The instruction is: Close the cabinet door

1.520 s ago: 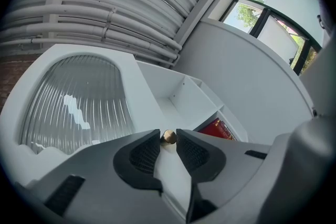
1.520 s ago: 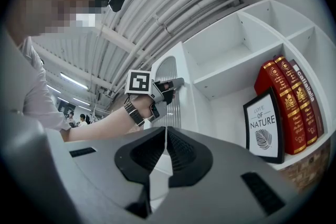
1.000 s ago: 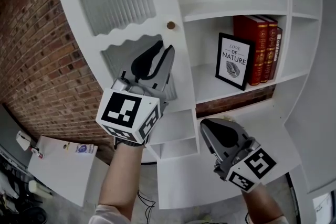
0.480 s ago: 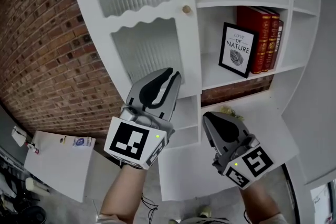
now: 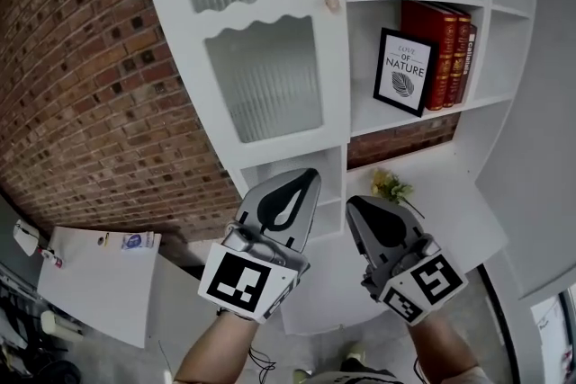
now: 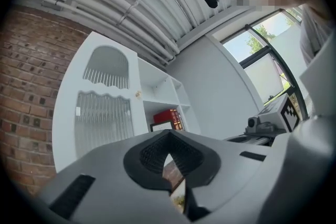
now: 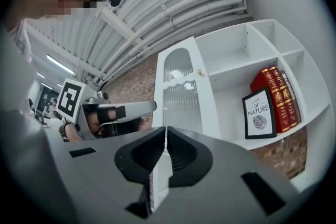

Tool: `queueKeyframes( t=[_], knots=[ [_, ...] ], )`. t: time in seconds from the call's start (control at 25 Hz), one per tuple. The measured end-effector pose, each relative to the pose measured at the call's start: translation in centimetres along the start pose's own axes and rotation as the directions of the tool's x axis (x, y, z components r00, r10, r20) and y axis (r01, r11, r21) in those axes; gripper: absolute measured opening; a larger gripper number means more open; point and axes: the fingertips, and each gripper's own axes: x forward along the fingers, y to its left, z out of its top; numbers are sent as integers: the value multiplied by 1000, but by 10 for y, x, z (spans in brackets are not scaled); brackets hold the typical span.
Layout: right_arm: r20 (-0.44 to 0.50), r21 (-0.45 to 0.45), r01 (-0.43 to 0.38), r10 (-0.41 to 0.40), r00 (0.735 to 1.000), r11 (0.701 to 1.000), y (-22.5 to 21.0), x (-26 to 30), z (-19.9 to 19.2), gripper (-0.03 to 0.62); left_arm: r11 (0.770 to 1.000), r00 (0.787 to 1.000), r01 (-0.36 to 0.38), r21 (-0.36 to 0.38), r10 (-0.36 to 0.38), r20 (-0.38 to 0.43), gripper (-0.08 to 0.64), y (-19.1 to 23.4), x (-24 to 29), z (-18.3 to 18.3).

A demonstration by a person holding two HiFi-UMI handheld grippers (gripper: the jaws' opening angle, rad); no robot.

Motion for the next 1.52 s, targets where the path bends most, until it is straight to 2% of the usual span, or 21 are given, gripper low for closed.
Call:
queueKeyframes(
  t=[0.32,0.56,1.52],
  knots=[
    [-47,-23,37,-38,998,999,31,-7,-17,20,988,997,36,-150,-46,-59,11,-21,-47,-40],
    [-74,-34,62,-64,995,998,48,-14,-28,18,975,994,50,-217,-69,-81,11,-33,-74,-56],
    [-104,-59,75,-80,991,995,70,-10,-28,17,970,994,34,-241,-59,-97,11,-29,-105,-56]
  ],
)
